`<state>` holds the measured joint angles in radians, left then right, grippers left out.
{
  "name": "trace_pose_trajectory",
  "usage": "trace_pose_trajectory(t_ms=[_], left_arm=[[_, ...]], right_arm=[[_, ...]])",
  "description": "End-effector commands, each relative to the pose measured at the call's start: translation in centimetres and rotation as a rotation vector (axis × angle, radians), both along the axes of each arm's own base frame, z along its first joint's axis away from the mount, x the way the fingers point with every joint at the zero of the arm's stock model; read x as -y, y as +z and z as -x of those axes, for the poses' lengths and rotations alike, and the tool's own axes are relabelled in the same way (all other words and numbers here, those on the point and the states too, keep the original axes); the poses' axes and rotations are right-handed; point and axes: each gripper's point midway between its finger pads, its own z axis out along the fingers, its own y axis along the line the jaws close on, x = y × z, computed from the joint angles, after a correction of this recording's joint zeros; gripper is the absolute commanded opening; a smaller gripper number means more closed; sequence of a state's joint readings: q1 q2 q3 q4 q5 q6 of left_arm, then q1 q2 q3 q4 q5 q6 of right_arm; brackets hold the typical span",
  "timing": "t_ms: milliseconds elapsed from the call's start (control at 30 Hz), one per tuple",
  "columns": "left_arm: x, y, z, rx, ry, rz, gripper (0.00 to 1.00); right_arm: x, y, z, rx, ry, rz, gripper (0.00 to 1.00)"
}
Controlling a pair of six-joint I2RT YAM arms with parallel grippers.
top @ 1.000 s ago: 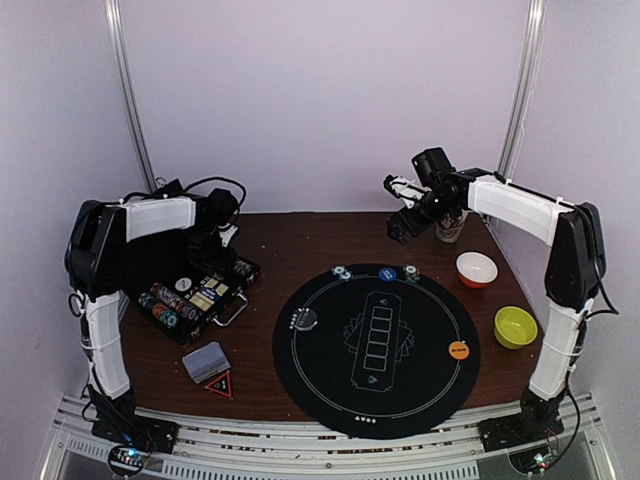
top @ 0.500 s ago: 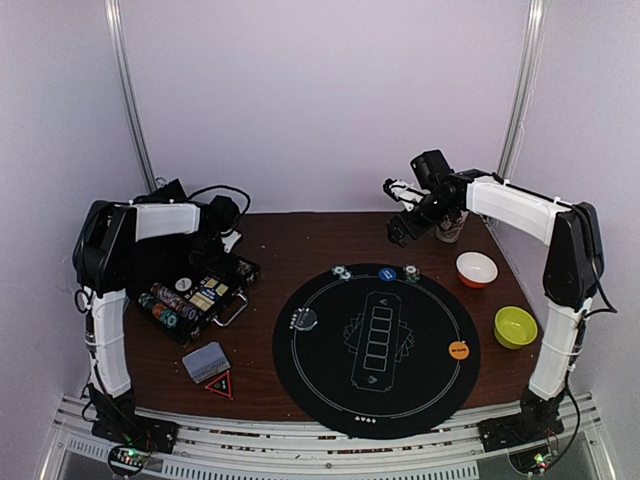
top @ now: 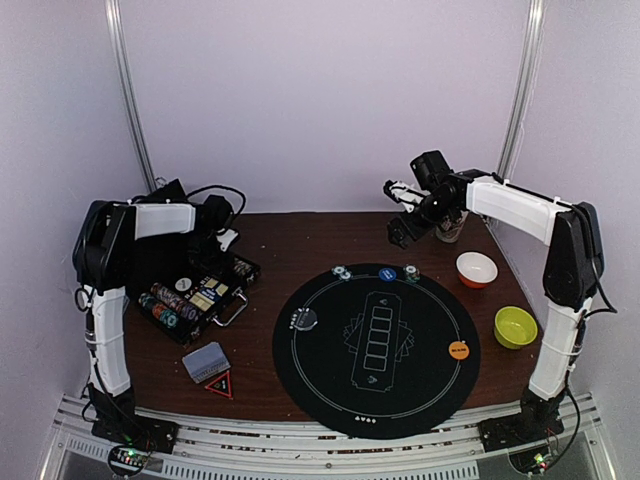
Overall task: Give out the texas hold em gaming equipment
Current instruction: Pick up the pile of poker chips from the chip case, then pass from the left arm to the right
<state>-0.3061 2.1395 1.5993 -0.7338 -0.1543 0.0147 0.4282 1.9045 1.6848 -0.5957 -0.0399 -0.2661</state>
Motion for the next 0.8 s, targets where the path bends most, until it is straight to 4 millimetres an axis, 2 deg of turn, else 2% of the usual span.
trace_pose_trajectory(t_ms=[0, 67, 233, 400, 533, 600, 667, 700, 767], left_arm=[[0.9, -0.6, -1.4, 0.036, -0.017, 0.061, 0.25], [1.3, 0.5, -1.4, 0.051, -0.021, 0.089, 0.01], [0.7, 5.5, -1.5, 0.15, 0.031, 0.105, 0.0], [1.0, 10.1, -0.2, 0.197, 0.054, 0.167, 0.0], [1.8, 14.9, 1.0, 0.272, 0.068, 0.276, 0.0], [3.3, 17.7, 1.7, 0.312, 0.06, 0.387, 0.0], [5.9, 20.1, 2.7, 0.337, 0.035, 0.536, 0.0], [7.7, 20.9, 3.3, 0.335, 0.011, 0.62, 0.0], [13.2, 22.3, 5.5, 0.302, -0.103, 0.786, 0.0]], right_arm=[[-0.1, 0.5, -0.1, 0.007, -0.002, 0.017, 1.0], [-0.1, 0.6, -0.1, 0.011, -0.001, 0.017, 1.0], [-0.3, 1.6, 0.0, 0.028, 0.0, 0.009, 1.0], [-0.7, 3.6, 0.4, 0.059, 0.013, -0.011, 1.0], [-1.1, 5.6, 1.7, 0.089, 0.059, -0.035, 1.0], [-1.7, 6.3, 3.0, 0.105, 0.117, -0.043, 0.99], [-2.4, 6.7, 4.8, 0.122, 0.192, -0.046, 0.98], [-3.0, 6.9, 6.1, 0.133, 0.247, -0.041, 0.98], [-3.9, 7.0, 8.6, 0.169, 0.35, -0.012, 0.98]])
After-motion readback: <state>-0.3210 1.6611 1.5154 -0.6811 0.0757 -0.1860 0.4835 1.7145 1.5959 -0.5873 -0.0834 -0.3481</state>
